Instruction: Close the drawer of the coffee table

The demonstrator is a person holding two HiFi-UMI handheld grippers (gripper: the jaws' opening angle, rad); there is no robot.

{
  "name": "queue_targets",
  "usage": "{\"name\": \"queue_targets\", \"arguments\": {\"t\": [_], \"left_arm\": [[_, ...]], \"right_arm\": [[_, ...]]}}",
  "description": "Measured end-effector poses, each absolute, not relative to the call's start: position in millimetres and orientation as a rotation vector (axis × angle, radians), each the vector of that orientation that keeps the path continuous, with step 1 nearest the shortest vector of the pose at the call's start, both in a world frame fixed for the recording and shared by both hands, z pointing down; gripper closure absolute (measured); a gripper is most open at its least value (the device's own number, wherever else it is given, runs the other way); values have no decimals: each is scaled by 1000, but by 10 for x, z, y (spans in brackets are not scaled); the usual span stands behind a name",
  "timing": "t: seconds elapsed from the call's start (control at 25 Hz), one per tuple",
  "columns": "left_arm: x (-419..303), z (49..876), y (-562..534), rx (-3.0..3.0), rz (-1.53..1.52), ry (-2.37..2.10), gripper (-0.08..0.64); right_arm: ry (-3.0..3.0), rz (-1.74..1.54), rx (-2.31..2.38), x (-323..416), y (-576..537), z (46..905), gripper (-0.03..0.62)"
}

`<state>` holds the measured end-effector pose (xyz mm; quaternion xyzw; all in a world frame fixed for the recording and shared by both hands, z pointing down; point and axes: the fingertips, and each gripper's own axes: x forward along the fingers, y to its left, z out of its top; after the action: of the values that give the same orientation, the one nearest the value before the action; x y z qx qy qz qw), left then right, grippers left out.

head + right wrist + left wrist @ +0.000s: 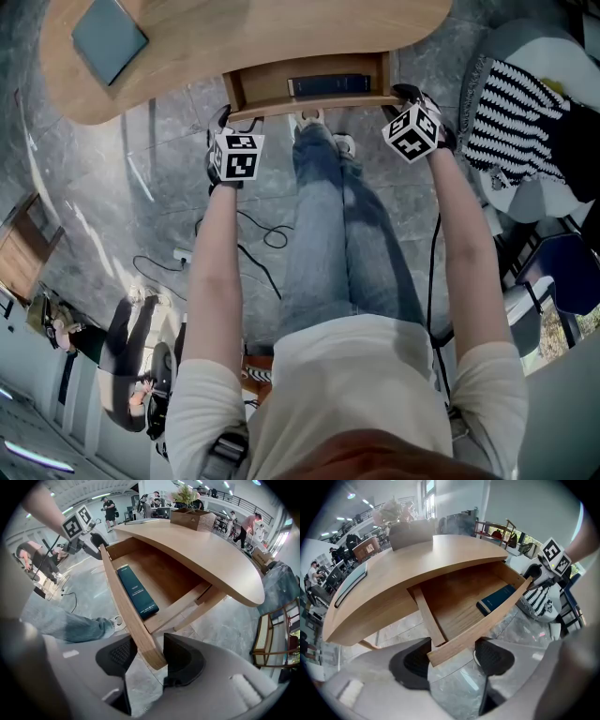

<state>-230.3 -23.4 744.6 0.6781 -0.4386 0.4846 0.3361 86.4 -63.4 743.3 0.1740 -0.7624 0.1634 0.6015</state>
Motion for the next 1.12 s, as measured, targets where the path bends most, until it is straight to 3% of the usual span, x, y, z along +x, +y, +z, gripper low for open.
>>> {"name": "queue_targets", "arguments": {"t": [1.12], "left_arm": [[-2347, 7448, -795, 1803, 1241, -1184, 262]], "right_arm": [[-1777, 345, 425, 813, -1198, 7432, 417]]}}
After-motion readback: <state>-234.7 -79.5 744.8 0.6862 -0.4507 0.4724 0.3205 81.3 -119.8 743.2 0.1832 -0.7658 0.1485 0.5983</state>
